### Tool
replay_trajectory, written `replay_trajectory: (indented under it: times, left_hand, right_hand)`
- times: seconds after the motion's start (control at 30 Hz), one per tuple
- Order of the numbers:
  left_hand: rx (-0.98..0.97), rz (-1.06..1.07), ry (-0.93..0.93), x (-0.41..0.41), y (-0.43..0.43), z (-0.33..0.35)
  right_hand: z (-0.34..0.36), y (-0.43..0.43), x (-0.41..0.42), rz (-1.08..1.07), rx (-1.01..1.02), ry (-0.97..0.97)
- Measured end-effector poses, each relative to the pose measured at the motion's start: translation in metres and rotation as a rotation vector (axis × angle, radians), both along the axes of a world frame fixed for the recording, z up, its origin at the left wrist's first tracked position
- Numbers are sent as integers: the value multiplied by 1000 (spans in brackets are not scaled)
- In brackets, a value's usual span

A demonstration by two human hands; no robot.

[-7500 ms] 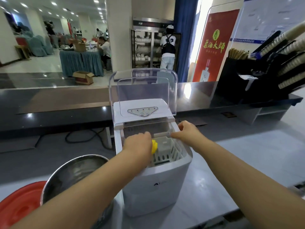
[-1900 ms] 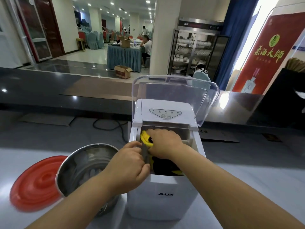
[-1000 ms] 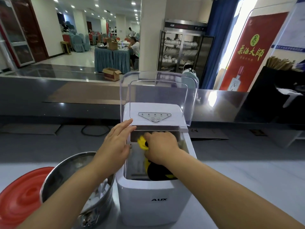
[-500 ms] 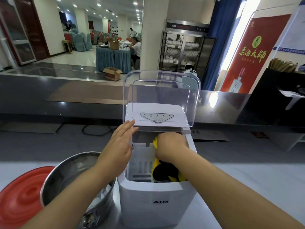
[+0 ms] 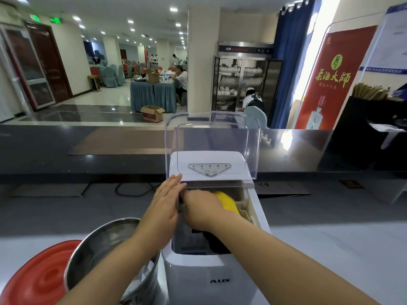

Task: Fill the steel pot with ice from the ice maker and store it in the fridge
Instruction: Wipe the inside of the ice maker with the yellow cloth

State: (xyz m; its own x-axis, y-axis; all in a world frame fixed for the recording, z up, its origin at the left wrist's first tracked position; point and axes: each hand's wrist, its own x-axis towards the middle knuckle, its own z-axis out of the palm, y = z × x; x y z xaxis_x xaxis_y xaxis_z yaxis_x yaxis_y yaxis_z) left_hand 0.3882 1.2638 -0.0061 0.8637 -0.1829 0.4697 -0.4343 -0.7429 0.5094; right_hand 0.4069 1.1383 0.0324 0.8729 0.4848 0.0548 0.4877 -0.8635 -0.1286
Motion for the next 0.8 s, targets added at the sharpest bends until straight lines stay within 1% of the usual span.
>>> replay_trajectory:
  times: [0.07, 0.2, 0.27, 0.33, 0.4, 0.5, 0.7, 0.8]
  left_hand:
    - [6, -9, 7, 0, 1, 0]
    - [4, -8, 35, 0, 1, 2]
    - [7, 5, 37, 1, 0, 2]
    - [17, 11, 49, 1, 0, 2]
    - [30, 9, 53, 1, 1, 2]
    - [41, 3, 70, 0, 2, 4]
    - [54, 5, 101, -3, 3, 7]
    - [44, 13, 90, -2, 2, 6]
  right_hand:
    - [-4, -2, 0, -5, -44, -18]
    - [-17, -8, -10, -42, -238, -183]
    - [-22, -8, -16, -58, -283, -220]
    - [-22, -11, -16, -87, -310, -203]
    - [-16, -16, -11, -110, -327, -146]
    - [-5, -20, 1, -153, -304, -43]
    - [6, -40, 6, -291, -322, 77]
    - [6, -48, -6, -257, -380, 39]
